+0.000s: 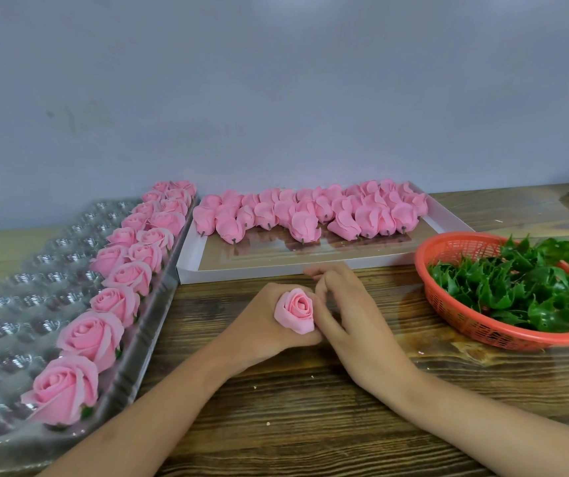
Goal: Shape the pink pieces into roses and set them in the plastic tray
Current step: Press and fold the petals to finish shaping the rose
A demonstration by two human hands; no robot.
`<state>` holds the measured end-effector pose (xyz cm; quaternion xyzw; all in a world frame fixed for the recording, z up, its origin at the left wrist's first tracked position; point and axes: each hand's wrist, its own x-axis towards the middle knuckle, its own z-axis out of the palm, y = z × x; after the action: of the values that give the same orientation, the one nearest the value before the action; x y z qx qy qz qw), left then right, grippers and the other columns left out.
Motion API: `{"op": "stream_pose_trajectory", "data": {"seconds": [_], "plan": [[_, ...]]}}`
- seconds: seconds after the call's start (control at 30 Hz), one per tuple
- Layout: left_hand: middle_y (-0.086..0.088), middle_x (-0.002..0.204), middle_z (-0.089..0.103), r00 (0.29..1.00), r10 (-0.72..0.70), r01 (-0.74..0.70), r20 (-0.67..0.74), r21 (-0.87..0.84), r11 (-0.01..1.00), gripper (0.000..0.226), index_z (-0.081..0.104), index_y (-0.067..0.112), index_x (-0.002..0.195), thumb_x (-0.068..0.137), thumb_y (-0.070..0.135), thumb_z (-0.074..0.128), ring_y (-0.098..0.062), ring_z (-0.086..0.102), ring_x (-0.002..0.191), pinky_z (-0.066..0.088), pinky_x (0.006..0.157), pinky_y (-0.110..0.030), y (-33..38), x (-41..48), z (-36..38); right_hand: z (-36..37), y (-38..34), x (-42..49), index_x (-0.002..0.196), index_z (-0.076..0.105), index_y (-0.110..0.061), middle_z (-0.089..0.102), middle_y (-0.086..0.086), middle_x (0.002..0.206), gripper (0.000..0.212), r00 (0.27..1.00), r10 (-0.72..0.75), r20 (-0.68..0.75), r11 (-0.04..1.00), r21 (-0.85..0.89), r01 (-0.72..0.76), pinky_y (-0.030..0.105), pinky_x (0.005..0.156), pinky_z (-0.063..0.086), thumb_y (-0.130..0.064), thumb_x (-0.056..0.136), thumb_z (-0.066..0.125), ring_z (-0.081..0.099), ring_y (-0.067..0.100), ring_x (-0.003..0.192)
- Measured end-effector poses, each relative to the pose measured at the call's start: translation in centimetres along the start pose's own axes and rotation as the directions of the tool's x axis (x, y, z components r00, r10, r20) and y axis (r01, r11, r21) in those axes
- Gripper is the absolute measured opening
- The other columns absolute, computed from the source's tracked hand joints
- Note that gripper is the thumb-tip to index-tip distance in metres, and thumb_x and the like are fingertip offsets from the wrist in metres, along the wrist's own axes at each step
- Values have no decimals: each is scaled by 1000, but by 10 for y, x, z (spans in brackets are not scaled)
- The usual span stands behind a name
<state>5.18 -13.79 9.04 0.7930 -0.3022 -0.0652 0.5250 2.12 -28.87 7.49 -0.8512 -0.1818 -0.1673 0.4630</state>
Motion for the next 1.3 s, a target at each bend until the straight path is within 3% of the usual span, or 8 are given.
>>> {"op": "stream_pose_trajectory", "data": {"seconds": [0.1,0.2,0.3,0.43,0.57,0.83,1.03,1.3], "plan": [[6,68,64,1000,-17,17,-11,-17,1000,20,66,22,69,73,4,75,-7,58,66,47,63,-19,-1,0,1,1,2,0,93,47,-23,54,-13,110,8,999,51,1,996,77,-51,17,85,40,-21,100,49,51,-4,108],[7,66,62,998,-48,47,-29,-62,997,25,63,28,65,76,10,77,-9,58,66,47,64,-20,-1,0,2,-4,-2,-1,110,53,-18,55,-2,115,14,985,-86,-149,984,140,107,17,93,40,-11,101,47,53,9,114],[3,68,63,999,-30,30,-16,-30,999,21,63,19,69,74,5,77,-12,59,67,48,64,-21,-2,1,2,-9,-9,-2,112,62,-17,54,-3,106,15,956,-246,-162,961,89,262,12,85,38,-18,98,57,53,6,100],[-21,85,64,997,-55,56,48,-27,998,21,62,-4,87,75,3,77,-31,62,84,51,76,-38,-4,3,1,-8,-12,-3,104,71,-13,52,-9,97,16,964,-257,-71,960,92,263,10,81,37,-19,90,68,52,2,93],[-7,88,70,990,-103,102,92,15,995,19,68,7,92,78,15,77,-15,66,85,53,76,-21,-3,4,1,-8,-12,-2,94,73,-15,53,-7,93,9,973,-228,-43,969,92,231,8,77,38,-21,87,73,53,3,91],[9,77,67,991,-111,107,78,49,993,10,66,23,80,81,17,74,0,61,72,47,66,-10,-2,3,1,-6,-8,-1,96,68,-21,54,-9,96,14,984,-177,24,983,49,176,9,78,39,-20,85,77,55,8,95],[1,92,68,995,-86,82,55,68,994,26,64,15,99,78,19,78,-8,64,89,52,81,-22,-3,5,1,-8,-10,-3,107,67,-23,52,-7,101,24,977,-209,-34,976,63,211,10,84,38,-33,86,71,53,7,99],[5,93,68,994,-75,76,84,-6,997,16,67,24,93,81,17,74,-8,63,91,50,84,-23,1,2,-2,-7,-9,-2,107,70,-21,55,-8,102,23,981,-192,33,977,96,188,9,83,39,-24,85,77,55,6,100]]}}
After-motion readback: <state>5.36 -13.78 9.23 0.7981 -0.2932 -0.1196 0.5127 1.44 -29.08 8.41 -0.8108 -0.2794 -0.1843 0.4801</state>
